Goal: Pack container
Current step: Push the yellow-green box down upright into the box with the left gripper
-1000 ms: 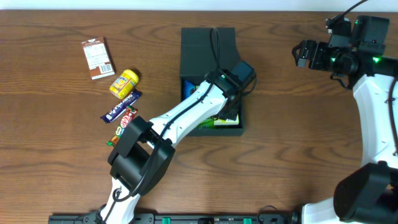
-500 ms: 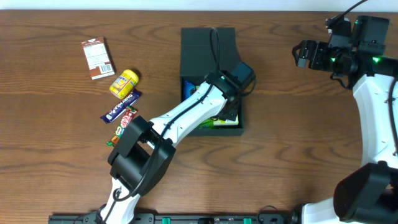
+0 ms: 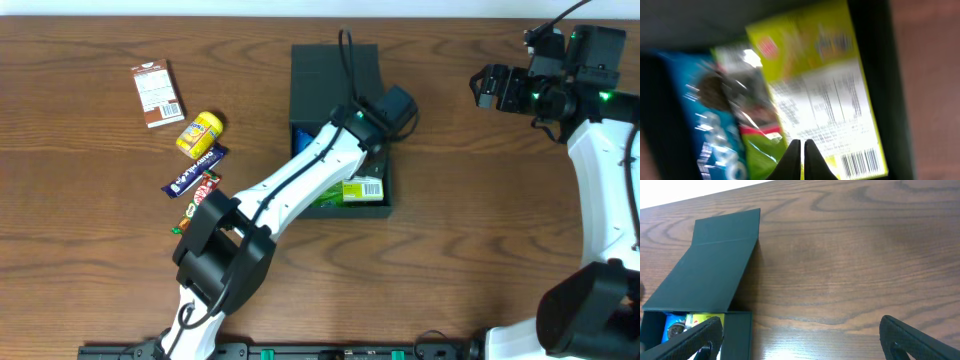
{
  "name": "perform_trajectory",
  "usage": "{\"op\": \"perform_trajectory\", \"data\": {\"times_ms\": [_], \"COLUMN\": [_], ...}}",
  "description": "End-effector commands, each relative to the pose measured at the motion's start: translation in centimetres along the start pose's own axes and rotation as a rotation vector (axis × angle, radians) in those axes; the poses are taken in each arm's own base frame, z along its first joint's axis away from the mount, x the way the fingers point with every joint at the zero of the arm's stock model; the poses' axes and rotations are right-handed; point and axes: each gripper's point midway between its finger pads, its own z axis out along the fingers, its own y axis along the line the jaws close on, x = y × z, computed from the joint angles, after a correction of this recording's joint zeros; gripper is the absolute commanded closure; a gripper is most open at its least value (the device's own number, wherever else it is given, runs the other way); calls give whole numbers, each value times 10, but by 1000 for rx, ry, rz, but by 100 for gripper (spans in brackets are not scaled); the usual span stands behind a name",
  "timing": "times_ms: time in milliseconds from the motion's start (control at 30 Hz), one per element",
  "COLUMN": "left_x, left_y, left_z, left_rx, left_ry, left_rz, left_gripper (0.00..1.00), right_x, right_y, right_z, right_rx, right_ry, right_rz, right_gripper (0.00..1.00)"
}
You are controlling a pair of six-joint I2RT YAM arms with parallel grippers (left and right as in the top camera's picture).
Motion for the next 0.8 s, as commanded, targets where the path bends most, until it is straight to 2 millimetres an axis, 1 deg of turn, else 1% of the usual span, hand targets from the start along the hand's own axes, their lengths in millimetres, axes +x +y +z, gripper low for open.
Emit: {"op": "perform_trajectory", "data": {"times_ms": [0, 67, 200, 300, 367, 433, 533, 700, 767], "left_x": [-31, -24, 1, 14, 17, 13, 8, 4, 5], "left_y": [34, 47, 57, 52, 45, 35, 28, 25, 29], "left_z": [-31, -17, 18, 37, 46, 48, 48, 50, 50], "left_rx": [-128, -147, -115, -65, -32, 15, 55, 69, 51], "left_ry": [-141, -101, 22, 84, 88, 75, 63, 45, 43], "left_rz": [-62, -127, -214, -231, -231, -217, -220, -208, -207], "left_gripper": [94, 94, 94, 95, 94, 94, 94, 94, 94], "right_x": [-8, -8, -7, -7, -7, -7, -7, -7, -7], "right_y": [1, 1, 1, 1, 1, 1, 1, 1, 1], "right_z": [-11, -11, -11, -11, -11, -11, -11, -11, -11], "right_rx": [-2, -2, -2, -2, -2, -2, -2, -2, -2], "right_ry": [-31, -28, -24, -25, -25, -25, -25, -24, -24], "right_rz": [-2, -1, 0, 0, 0, 0, 0, 0, 0], "right_gripper": [1, 1, 1, 1, 1, 1, 1, 1, 1]}}
